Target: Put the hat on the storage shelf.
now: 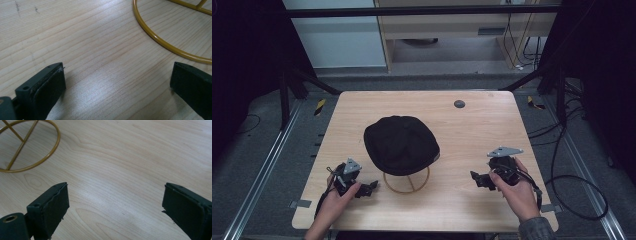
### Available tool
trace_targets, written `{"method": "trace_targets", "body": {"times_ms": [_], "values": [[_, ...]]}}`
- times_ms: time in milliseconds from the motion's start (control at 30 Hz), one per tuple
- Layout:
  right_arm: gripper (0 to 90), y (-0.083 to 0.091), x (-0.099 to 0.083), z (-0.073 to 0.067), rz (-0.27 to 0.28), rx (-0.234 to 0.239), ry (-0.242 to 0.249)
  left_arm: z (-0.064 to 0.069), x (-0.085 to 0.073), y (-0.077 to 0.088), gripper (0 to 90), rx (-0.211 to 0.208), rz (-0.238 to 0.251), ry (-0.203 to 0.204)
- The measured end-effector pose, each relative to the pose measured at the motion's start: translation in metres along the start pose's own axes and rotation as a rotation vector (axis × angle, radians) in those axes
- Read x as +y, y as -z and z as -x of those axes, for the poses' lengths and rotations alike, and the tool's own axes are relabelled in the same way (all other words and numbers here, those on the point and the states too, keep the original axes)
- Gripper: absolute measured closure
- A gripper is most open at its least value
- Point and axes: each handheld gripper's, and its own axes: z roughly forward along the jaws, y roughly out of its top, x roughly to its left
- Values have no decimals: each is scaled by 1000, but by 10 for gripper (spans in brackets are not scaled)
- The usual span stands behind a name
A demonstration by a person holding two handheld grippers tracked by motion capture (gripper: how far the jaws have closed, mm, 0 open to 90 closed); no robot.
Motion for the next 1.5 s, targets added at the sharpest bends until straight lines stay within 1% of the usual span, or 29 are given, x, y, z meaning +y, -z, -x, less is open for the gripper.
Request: {"method": "trace_targets", "body": {"times_ms": [67,100,233,300,333,367,400,667,700,733,833,933,1000,1167,1200,1300,1333,1367,1500], "values": [[73,-4,-3,-1,-9,-9,13,0,0,0,0,-1,0,0],[73,-6,-5,-2,-14,-9,10,0,0,0,0,0,0,0],[73,-13,-9,-5,-24,0,20,0,0,0,0,0,0,0],[73,-16,-12,-7,-27,12,10,0,0,0,0,0,0,0],[73,-18,-13,-7,-31,9,20,0,0,0,0,0,0,0],[74,-20,-15,-8,-34,8,18,0,0,0,0,0,0,0],[76,-24,-17,-8,-29,10,9,0,0,0,0,0,0,0],[78,-36,-20,-14,0,6,0,0,0,0,0,0,0,0],[78,-38,-21,-15,2,9,-8,0,0,0,0,0,0,0],[78,-39,-22,-15,4,3,0,0,0,0,0,0,0,0],[78,-43,-23,-17,13,9,-5,0,0,0,0,-1,0,0],[78,-48,-24,-19,6,12,1,0,0,0,0,0,0,0],[78,-52,-24,-23,-1,12,15,0,0,0,0,-1,0,0],[77,-58,-24,-25,6,16,14,0,0,0,0,0,0,0],[77,-62,-24,-24,13,14,14,0,0,0,0,0,0,0],[77,-65,-23,-23,22,3,11,0,0,0,0,-1,0,-1],[78,-68,-22,-22,37,-4,-2,0,0,0,0,-1,0,-1],[78,-68,-22,-22,37,-4,-2,0,0,0,0,-1,0,-1],[82,-76,-21,-17,64,-31,-29,0,0,0,0,-2,0,-1]]}}
